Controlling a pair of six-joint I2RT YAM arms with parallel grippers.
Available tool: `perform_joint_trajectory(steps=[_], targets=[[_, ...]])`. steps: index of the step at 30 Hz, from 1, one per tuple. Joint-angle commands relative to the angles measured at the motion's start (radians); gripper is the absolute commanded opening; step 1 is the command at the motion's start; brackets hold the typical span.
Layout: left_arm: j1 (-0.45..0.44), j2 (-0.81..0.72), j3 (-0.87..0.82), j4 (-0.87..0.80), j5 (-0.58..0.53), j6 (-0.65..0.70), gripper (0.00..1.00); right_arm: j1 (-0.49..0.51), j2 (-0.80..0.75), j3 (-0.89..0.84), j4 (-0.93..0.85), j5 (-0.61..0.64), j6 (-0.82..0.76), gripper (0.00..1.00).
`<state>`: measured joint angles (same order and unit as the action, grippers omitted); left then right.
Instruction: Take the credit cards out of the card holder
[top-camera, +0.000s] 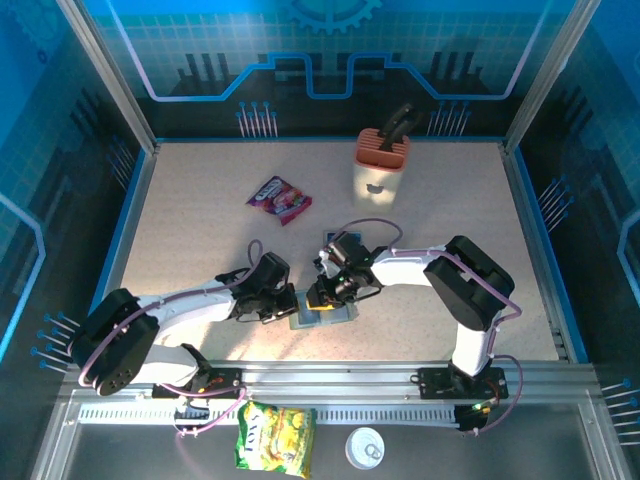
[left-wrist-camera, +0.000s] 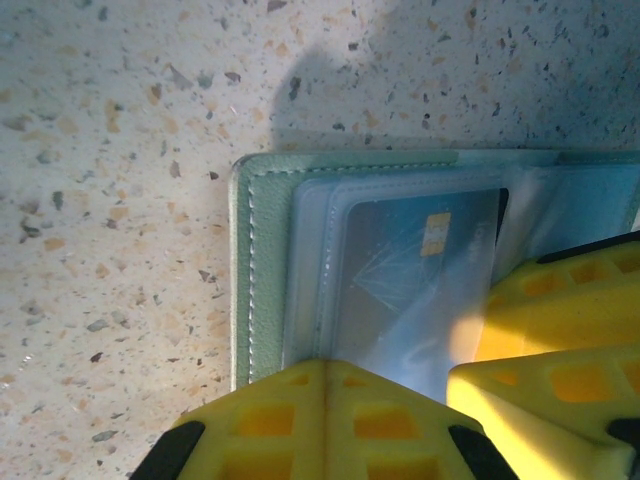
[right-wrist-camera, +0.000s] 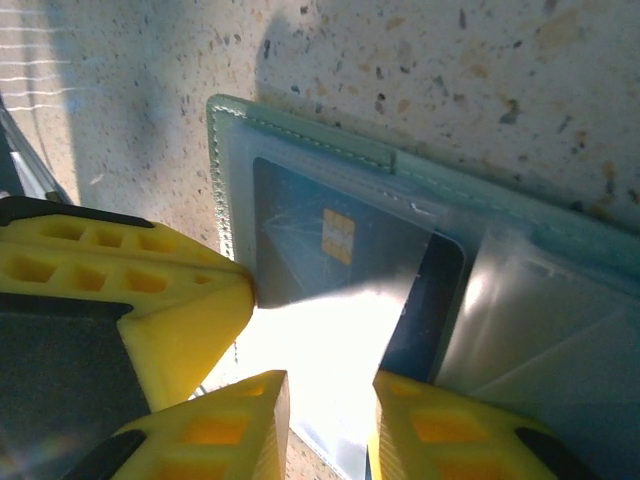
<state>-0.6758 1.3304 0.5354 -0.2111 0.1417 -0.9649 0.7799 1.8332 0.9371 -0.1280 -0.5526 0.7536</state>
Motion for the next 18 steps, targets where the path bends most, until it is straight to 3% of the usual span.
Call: perform_joint_trajectory(steps=[1, 18], targets=[[0.008, -0.041, 0.012, -0.051, -0.017, 0.018, 0.04, 0.021, 0.008, 0.034, -0.148, 0.083, -0.053, 0.28], [0.01, -0.019, -0.029, -0.03, -0.021, 0.015, 0.02, 0.074, 0.008, 0.16, -0.337, 0.199, -0.117, 0.29]])
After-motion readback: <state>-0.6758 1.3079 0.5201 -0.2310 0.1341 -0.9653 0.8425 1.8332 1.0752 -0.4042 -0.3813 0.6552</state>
